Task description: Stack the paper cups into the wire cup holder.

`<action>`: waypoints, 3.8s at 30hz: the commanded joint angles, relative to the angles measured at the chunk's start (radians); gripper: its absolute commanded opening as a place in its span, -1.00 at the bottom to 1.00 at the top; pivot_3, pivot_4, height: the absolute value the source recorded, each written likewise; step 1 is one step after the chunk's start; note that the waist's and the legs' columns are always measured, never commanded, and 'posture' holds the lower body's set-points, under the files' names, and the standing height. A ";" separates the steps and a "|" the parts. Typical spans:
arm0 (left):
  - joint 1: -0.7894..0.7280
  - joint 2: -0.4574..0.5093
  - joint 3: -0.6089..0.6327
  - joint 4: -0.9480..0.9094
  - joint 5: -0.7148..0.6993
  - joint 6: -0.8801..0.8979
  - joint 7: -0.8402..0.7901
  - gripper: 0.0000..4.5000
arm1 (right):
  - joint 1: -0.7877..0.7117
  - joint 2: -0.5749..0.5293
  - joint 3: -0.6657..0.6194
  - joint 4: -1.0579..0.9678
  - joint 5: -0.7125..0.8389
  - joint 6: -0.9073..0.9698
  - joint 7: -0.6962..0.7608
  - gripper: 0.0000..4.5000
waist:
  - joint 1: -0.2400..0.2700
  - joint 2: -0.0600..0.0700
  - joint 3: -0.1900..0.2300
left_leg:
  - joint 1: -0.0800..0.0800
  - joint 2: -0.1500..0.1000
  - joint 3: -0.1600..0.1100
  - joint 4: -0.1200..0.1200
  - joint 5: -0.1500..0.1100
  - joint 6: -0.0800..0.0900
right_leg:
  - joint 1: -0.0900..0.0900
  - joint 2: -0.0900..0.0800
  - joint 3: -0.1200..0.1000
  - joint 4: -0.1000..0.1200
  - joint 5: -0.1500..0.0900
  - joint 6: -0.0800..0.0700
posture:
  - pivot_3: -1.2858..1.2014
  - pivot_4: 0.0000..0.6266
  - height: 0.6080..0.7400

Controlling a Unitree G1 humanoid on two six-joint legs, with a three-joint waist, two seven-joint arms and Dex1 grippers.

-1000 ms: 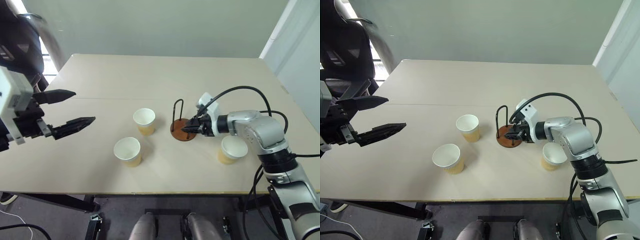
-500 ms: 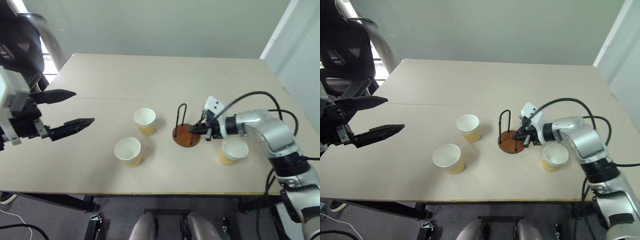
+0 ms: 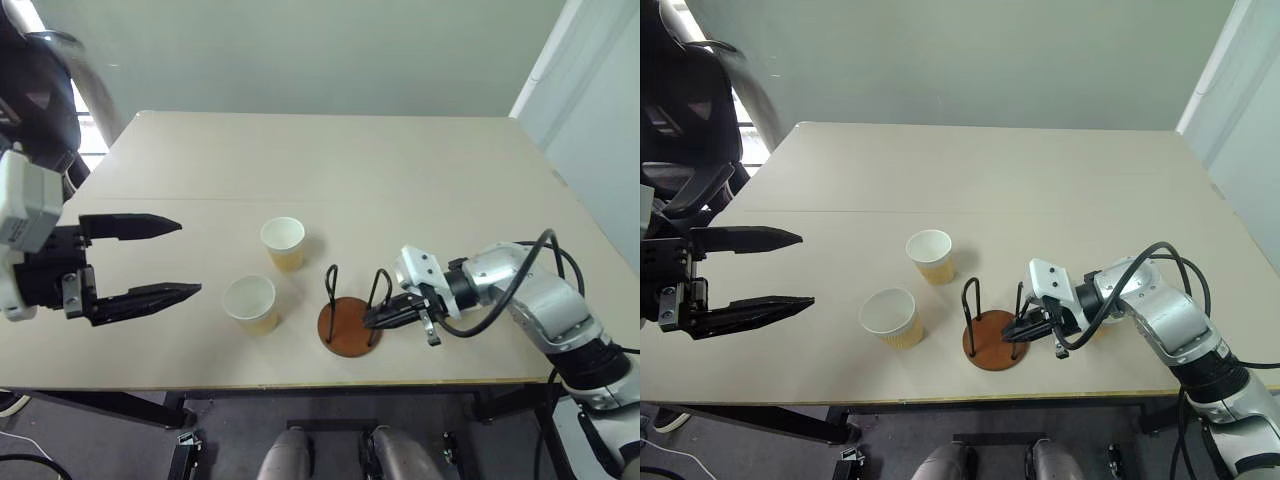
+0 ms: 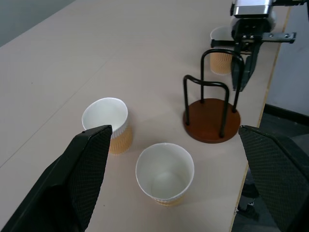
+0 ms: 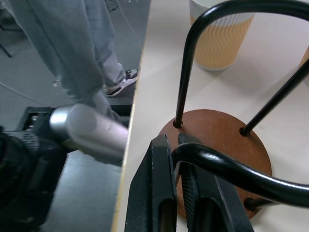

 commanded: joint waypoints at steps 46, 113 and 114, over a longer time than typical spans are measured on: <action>-0.133 -0.002 -0.209 0.063 -0.002 -0.117 -0.020 1.00 | 0.088 -0.568 -0.291 -0.051 -0.086 -0.141 0.235 0.99 | 0.017 -0.002 0.000 | -0.002 0.000 0.000 -0.001 -0.006 -0.006 | -0.001 0.000 0.000 -0.002 -0.002 0.000 | 0.03 -0.52 1.00; 0.068 -0.071 -0.046 -0.075 -0.070 -0.056 0.048 1.00 | -0.383 -0.129 -0.210 -0.030 0.172 -0.019 0.218 -0.98 | 0.002 -0.001 0.001 | 0.006 0.001 0.002 -0.001 -0.003 0.000 | 0.006 0.001 0.002 0.000 -0.007 0.002 | 0.03 -0.52 1.00; 0.072 -0.070 -0.043 -0.077 -0.071 -0.053 0.047 1.00 | -0.384 -0.119 -0.196 -0.033 0.167 -0.023 0.223 -0.98 | 0.002 -0.001 0.001 | 0.006 0.001 0.002 -0.001 -0.003 0.000 | 0.006 0.001 0.002 0.000 -0.007 0.002 | 0.03 -0.52 1.00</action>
